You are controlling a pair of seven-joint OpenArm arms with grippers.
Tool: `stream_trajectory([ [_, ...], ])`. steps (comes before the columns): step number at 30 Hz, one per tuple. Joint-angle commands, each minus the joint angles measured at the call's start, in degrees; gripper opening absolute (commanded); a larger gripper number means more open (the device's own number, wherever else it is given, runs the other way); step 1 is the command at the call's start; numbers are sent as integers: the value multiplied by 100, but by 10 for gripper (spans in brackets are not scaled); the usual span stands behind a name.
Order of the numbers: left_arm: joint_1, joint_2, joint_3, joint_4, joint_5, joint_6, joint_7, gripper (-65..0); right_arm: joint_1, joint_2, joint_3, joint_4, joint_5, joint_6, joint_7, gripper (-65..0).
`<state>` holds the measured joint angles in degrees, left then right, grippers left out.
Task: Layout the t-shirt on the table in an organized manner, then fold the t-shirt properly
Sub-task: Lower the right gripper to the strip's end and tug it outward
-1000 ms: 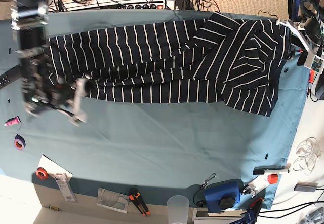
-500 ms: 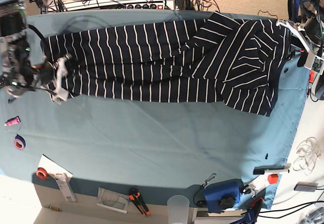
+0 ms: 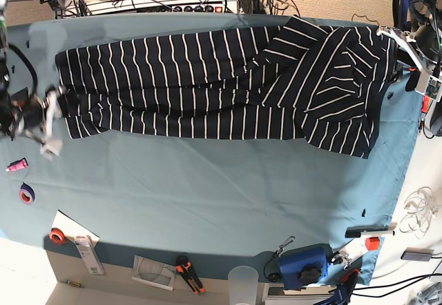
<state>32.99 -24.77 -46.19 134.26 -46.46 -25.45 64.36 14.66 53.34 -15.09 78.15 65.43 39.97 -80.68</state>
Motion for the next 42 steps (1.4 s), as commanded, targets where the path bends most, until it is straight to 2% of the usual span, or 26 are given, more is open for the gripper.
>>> stream_trajectory([
  [1,17,-76,-39,74,-22,17,-140,-407,184,-20,59,59,-210,3,68,-466],
  [5,17,-76,-39,74,-22,17,-138,-407,249,-658,57,44,-1552,-326,68,-466],
  [9,17,-76,-39,74,-22,17,-140,-407,249,-1067,57,-66,-2192,-452,68,-466],
  [12,17,-76,-39,74,-22,17,-140,-407,256,-1071,59,-63,-2249,-551,361,-466],
  [20,17,-79,-39,74,-24,17,-142,-407,468,-1064,59,-63,-2369,-625,518,-466],
  [26,17,-79,-39,74,-24,17,-142,-407,533,-1080,57,-66,-2953,-852,809,-466],
  [33,17,-79,-39,74,-26,17,-144,-407,531,-1095,57,-564,-2944,-964,505,-466],
  [37,17,-79,-39,74,-24,17,-146,-407,531,-1086,57,-903,-2859,-894,68,-466],
  [39,15,-79,-39,74,-24,17,-168,-407,533,-1043,57,-905,-2433,-811,68,-466],
  [42,-9,-79,-39,74,-26,15,-273,-407,533,-866,57,-872,-1222,-584,68,-466],
])
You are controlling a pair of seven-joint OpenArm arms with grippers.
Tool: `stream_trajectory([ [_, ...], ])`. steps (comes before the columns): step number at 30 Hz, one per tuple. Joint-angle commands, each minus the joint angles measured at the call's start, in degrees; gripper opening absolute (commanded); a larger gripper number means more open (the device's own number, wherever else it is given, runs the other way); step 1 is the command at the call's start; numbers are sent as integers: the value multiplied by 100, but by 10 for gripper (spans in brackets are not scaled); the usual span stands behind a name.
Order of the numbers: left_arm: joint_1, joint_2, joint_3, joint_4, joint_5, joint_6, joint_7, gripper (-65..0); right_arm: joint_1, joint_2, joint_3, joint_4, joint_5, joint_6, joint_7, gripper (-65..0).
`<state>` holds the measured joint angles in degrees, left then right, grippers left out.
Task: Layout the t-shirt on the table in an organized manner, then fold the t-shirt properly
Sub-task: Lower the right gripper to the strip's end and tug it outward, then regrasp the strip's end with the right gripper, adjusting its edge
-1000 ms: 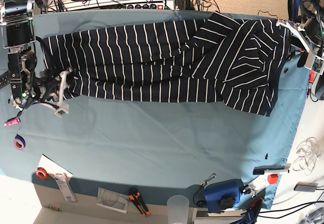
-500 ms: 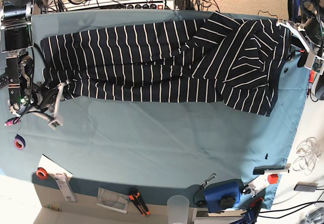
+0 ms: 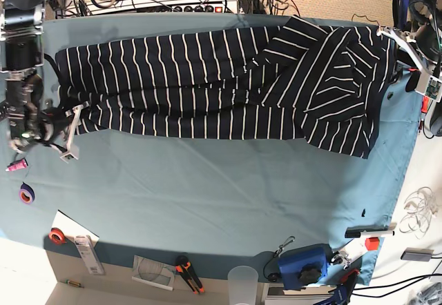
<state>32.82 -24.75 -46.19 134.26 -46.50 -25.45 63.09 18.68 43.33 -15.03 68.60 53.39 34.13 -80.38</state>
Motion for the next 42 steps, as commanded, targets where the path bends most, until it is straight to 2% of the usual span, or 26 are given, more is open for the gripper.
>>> stream_trajectory([
  [1,-37,-79,-39,74,-17,17,-140,-407,131,203,50,83,339,149,38,-466],
  [4,-164,-81,-39,74,-17,17,-142,-407,107,409,50,81,951,380,38,-466],
  [8,-286,-81,-39,74,-22,17,-144,-407,-118,793,50,81,1508,492,38,-466],
  [12,-332,-81,-39,74,-22,17,-153,-407,-566,1134,50,81,1668,514,38,-466],
  [15,-332,-81,-39,74,-24,17,-216,-407,-824,1257,50,81,1670,516,38,-466],
  [20,-348,-79,85,74,-17,103,-446,-407,-817,1252,52,81,1644,587,38,-466],
  [22,-348,-79,284,26,22,251,-446,-407,-708,1215,59,81,1554,587,38,-466],
  [24,-352,-79,579,-107,192,256,-446,-408,-612,1104,219,79,1427,587,38,-466],
  [25,-367,-79,754,-190,315,271,-444,-408,-595,1027,380,79,1397,587,38,-466],
  [30,-883,-79,1631,-931,1139,1027,-361,-407,-584,531,1744,74,1298,587,38,-466],
  [32,-1231,-79,1860,-1386,1246,1220,-208,-407,-584,389,2347,74,1298,587,38,-466],
  [37,-2035,-81,2015,-2507,1246,1217,35,-407,-586,319,3440,66,1088,587,38,-466],
  [42,-2315,-83,2015,-2739,1200,1213,210,-407,-737,319,3954,66,717,587,38,-466],
])
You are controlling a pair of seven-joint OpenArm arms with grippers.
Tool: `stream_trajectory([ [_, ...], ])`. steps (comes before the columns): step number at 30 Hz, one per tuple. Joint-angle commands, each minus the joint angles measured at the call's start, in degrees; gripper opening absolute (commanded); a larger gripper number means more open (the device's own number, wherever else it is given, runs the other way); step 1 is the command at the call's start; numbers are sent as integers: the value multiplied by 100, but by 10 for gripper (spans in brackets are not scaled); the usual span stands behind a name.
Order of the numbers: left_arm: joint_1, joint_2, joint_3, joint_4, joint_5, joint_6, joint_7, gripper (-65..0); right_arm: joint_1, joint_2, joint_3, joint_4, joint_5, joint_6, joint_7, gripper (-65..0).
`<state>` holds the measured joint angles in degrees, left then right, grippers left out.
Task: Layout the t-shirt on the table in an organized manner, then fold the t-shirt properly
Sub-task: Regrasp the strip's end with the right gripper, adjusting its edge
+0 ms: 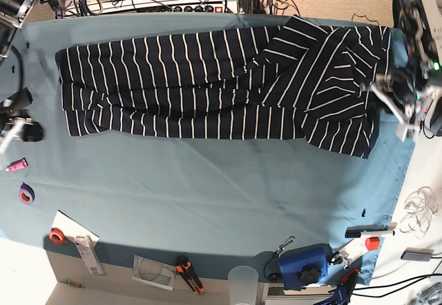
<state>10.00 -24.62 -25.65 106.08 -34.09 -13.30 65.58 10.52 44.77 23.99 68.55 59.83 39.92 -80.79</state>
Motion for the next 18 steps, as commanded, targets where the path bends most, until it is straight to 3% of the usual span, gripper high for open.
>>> stream_trajectory([
  [1,-31,-94,-39,79,-37,-2,-39,-407,17,173,55,70,66,8,79,-466],
  [7,-39,-101,-39,-33,221,-2,-120,-407,-691,168,48,66,153,8,79,-466],
  [11,-46,-96,-39,-343,17,-2,-50,-407,-1154,142,48,-181,588,8,79,-466],
  [18,-50,-111,-146,-256,-42,-4,103,-407,-1307,177,50,-925,2275,8,79,-465],
])
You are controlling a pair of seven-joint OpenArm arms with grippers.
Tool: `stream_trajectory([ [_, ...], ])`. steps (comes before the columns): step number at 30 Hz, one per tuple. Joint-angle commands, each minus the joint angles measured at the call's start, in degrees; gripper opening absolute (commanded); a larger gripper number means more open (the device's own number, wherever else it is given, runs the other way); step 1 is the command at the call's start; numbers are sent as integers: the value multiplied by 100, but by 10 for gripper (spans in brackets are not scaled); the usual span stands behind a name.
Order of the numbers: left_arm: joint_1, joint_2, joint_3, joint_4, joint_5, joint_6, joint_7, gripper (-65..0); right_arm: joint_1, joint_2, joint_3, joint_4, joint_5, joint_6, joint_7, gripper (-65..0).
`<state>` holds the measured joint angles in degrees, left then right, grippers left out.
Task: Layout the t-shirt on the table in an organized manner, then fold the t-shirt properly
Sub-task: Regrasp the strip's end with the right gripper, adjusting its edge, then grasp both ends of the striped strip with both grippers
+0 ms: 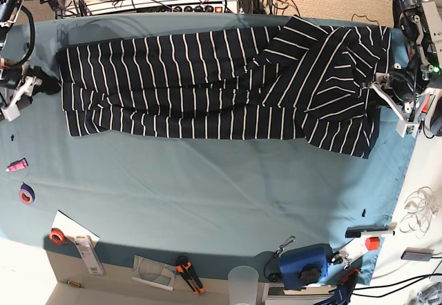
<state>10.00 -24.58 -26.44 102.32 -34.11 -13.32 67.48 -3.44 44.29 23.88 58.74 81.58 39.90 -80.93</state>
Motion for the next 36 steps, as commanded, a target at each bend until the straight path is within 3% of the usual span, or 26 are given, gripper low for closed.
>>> stream_trajectory([
  [1,-50,-116,-168,188,-42,-2,-52,-407,92,232,61,48,286,10,93,-465],
  [7,-48,-144,-1349,466,-120,-251,-87,-407,90,197,52,48,332,10,93,-464],
  [13,153,-413,-2177,466,-863,-474,-22,-407,90,162,44,39,170,10,93,-404],
  [16,271,-498,-2186,466,-957,-472,-22,-407,90,-42,44,39,-96,10,93,-404],
  [21,269,-492,-2186,466,-966,-472,-37,-407,90,-723,44,39,-857,10,93,-405],
  [25,271,-494,-2186,466,-966,-472,-39,-407,90,-1099,46,39,-1097,10,93,-405],
  [32,269,-494,-2186,466,-966,-472,-42,-407,90,-1108,46,39,-1093,10,93,-405],
  [36,271,-494,-2186,466,-964,-474,-42,-407,87,-831,157,39,-804,10,93,-405],
])
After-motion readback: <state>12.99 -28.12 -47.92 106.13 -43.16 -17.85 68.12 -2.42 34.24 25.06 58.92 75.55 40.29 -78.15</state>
